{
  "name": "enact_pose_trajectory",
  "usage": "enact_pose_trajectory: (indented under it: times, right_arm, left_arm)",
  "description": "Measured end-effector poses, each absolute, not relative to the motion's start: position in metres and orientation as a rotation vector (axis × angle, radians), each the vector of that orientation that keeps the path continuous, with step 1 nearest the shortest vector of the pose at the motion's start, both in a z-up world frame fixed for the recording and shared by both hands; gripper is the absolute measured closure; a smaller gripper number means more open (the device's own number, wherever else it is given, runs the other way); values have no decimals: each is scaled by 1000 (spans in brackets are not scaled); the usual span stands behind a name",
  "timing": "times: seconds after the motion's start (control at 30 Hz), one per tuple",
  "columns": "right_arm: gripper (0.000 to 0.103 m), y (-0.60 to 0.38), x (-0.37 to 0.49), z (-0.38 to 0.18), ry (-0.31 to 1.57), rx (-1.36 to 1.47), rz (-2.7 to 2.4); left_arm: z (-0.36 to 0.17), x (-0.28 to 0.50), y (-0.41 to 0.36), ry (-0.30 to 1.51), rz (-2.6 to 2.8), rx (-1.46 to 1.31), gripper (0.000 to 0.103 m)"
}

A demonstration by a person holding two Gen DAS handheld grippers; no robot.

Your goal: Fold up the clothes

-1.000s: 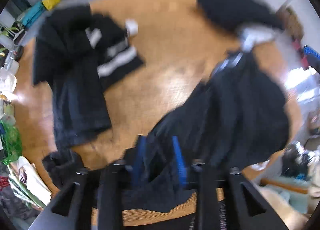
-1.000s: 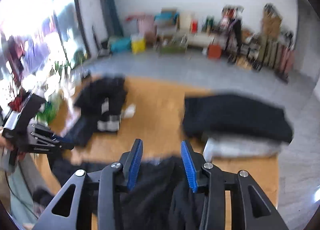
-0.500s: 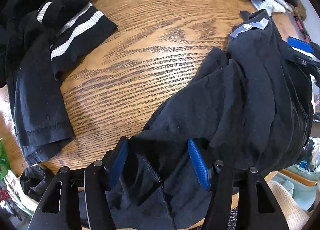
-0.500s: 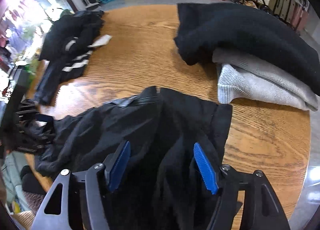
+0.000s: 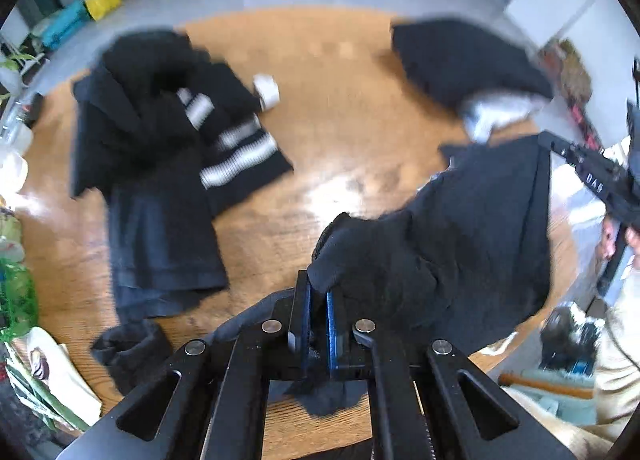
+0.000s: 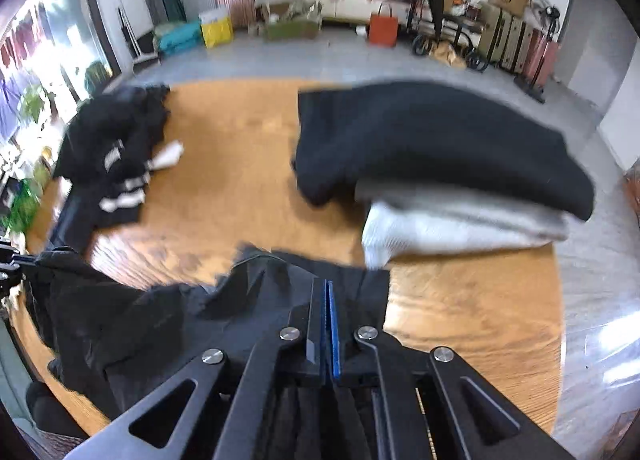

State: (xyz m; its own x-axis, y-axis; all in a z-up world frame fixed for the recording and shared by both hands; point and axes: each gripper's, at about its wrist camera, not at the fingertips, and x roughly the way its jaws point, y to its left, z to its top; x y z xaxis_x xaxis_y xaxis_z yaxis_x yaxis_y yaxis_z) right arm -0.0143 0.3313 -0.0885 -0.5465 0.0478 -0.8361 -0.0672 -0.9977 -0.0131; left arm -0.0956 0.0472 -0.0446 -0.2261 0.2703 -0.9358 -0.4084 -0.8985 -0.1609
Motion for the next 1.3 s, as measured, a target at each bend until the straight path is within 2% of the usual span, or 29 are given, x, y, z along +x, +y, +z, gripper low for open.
enact_pose_trajectory:
  times: [0.27, 0.43, 0.6, 0.7, 0.77, 0.83, 0.93, 1.0, 1.17, 1.3]
  right_arm:
    - [101, 340, 2, 14, 133, -1052, 2838]
    - [101, 338, 13, 85, 169, -822, 2929]
    - [101, 310, 28, 172, 115, -534, 3026]
    - [101, 298, 46, 220, 155, -324, 3092]
    - [101, 292, 61, 233, 164, -235, 3122]
    - [101, 292, 72, 222, 147, -232, 3092]
    - [101, 297, 87, 193, 153, -293, 3052]
    - [101, 306, 91, 156, 224, -451, 3051]
    - [99, 313, 88, 21, 302, -954, 2922]
    - [94, 317, 68, -66, 384, -1275, 2810]
  left_arm:
    - [66, -100, -8, -39, 2436, -1369, 96]
    - [132, -87, -21, -88, 2558, -1168, 96]
    - [221, -57, -43, -200, 2799, -767, 96]
    - [243, -33, -56, -219, 2816, -601, 96]
    - [232, -22, -58, -185, 2795, -617, 96]
    - [213, -18, -58, -138, 2772, -695, 96]
    - [155, -25, -60, -116, 2644, -961, 96]
    - [107, -32, -56, -104, 2560, -1114, 96]
    - [-13, -35, -31, 8, 2377, -1474, 96]
    - [-87, -22, -29, -12, 2281, -1663, 96]
